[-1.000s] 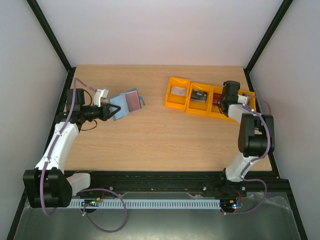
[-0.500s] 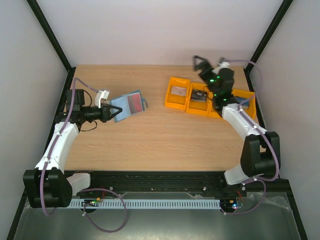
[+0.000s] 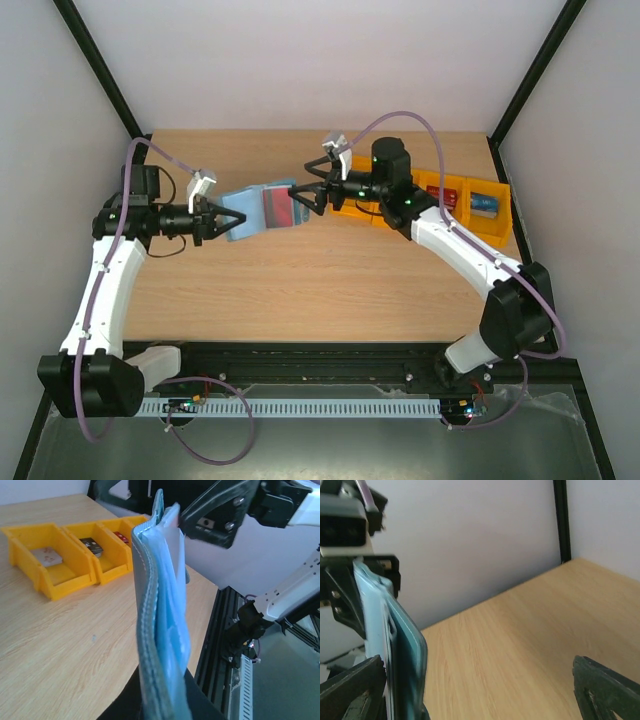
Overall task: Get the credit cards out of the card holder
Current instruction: Remove the credit card from the card holder.
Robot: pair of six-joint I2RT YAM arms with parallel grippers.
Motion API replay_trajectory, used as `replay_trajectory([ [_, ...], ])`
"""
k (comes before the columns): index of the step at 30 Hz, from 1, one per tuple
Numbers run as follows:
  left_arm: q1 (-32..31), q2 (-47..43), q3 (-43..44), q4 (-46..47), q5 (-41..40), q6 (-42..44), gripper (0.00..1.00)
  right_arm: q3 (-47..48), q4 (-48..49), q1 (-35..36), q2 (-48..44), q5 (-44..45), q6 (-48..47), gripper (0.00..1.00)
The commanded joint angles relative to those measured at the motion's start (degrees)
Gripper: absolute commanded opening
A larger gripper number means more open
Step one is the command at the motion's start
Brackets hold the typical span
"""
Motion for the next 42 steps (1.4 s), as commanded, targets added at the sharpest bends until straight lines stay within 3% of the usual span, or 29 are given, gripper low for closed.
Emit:
replay_trajectory([
  [1,0.2,-0.6,1.4,-5.4,3.2,5.7,0.02,1.6,-7.3,-0.1,1.5,-5.9,-5.7,1.00],
  [8,0.5,-0.6,1.8,-6.5,3.6,7.1,0.02,0.6,-10.6,-0.1,0.6,-0.4,-9.3,0.99],
  [12,0.5,-0.7,1.7,-6.7,3.6,7.4,0.02,2.8,-17.5,-0.1,1.9,5.6,-15.2,1.00],
  [16,0.6,-0.7,1.6,-6.8,3.5,7.7,0.02,5.1,-21.9,-0.1,3.8,4.1,-16.8,1.00],
  [27,0.6,-0.6,-1.0,-1.8,2.0,2.9,0.02,4.0,-14.4,2.7,3.9,-7.8,-10.4,0.99],
  [31,0.6,-0.7,-1.7,-0.4,1.1,1.4,0.02,3.7,-8.1,5.6,4.2,-7.0,-5.6,0.99],
  [34,0.6,-0.7,-2.0,-0.2,1.2,1.3,0.02,2.7,-1.1,8.1,4.5,-1.7,-0.2,0.99],
  [42,0.6,-1.3,-2.2,-1.1,1.7,2.3,0.02,5.0,2.2,11.8,9.1,5.3,4.2,0.99],
])
